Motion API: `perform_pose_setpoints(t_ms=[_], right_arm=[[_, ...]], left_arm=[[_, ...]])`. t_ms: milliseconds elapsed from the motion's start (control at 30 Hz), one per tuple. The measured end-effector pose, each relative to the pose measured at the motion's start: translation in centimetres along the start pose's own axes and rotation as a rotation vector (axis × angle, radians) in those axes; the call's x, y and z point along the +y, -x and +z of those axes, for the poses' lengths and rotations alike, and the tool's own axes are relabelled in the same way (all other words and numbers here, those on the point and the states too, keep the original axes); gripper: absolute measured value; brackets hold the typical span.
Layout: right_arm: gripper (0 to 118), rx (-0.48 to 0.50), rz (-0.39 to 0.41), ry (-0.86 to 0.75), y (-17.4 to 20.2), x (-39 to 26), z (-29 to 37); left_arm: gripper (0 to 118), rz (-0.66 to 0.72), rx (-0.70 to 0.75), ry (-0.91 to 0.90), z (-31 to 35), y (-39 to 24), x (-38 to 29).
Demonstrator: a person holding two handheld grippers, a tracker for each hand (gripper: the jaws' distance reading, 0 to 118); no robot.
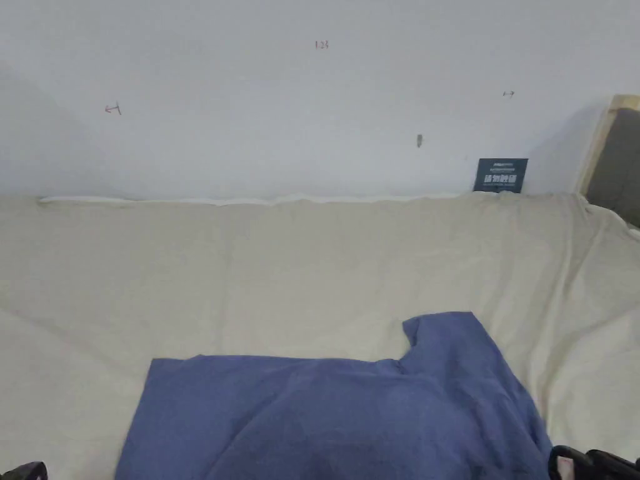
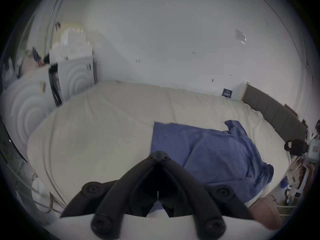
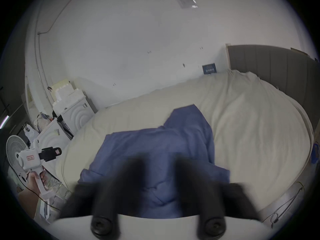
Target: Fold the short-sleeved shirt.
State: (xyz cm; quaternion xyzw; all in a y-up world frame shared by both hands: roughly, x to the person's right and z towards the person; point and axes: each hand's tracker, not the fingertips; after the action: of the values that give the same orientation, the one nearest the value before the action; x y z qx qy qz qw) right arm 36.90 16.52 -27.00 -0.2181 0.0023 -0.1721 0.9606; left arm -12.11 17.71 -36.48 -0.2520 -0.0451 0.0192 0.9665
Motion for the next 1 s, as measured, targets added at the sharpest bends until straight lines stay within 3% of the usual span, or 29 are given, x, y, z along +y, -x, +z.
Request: perform_pose_setpoints(t_ms=[67,133,233,333,467,567,600,633,700,867,1000], right_arm=[[0,-0.035,-0.002,-0.005,1.2,-0.3,-0.7],[0,0.071,-0.021,0.012,1.7,-0.3,-1.6],[0,0.051,0.048,0.040,3.0,0.4,-3.3],[0,0.066,0.064,0.044,2.8,0.9,-4.7],[0,0.094,-0.004,0.082,2.2,1.0,-7.0],[0,0.088,-0.042,0.137,1.5,0.4,-8.5],[0,0.075,-0.040,0.152,0.9,0.5,-8.7],[0,0.067,-0.036,0.164,0.8,0.4,-8.9],[0,0.064,-0.036,0.185,-0.2,0.0,-9.5],[0,0.070,-0.025,0.248,-2.0,-1.0,-10.8],[0,0.044,0.030,0.260,-1.9,-1.2,-11.6]], left_arm=[[0,0.048,-0.059,-0.006,0.4,0.0,0.2],[0,0.077,-0.123,0.040,-1.0,0.7,1.0],[0,0.061,-0.087,0.064,-5.1,1.2,4.6],[0,0.052,-0.082,0.243,-14.3,2.3,8.6],[0,0.023,-0.067,0.563,-27.9,1.7,11.2],[0,0.157,-0.066,0.560,-34.3,1.9,11.6],[7,0.178,-0.066,0.569,-36.0,1.9,11.8],[36,0.197,-0.064,0.575,-36.5,1.2,11.8],[116,0.098,-0.014,0.589,-38.7,0.7,11.4],[118,-0.087,0.052,0.718,-41.7,-1.0,9.5],[116,-0.073,-0.002,0.745,-42.3,-1.7,8.5]])
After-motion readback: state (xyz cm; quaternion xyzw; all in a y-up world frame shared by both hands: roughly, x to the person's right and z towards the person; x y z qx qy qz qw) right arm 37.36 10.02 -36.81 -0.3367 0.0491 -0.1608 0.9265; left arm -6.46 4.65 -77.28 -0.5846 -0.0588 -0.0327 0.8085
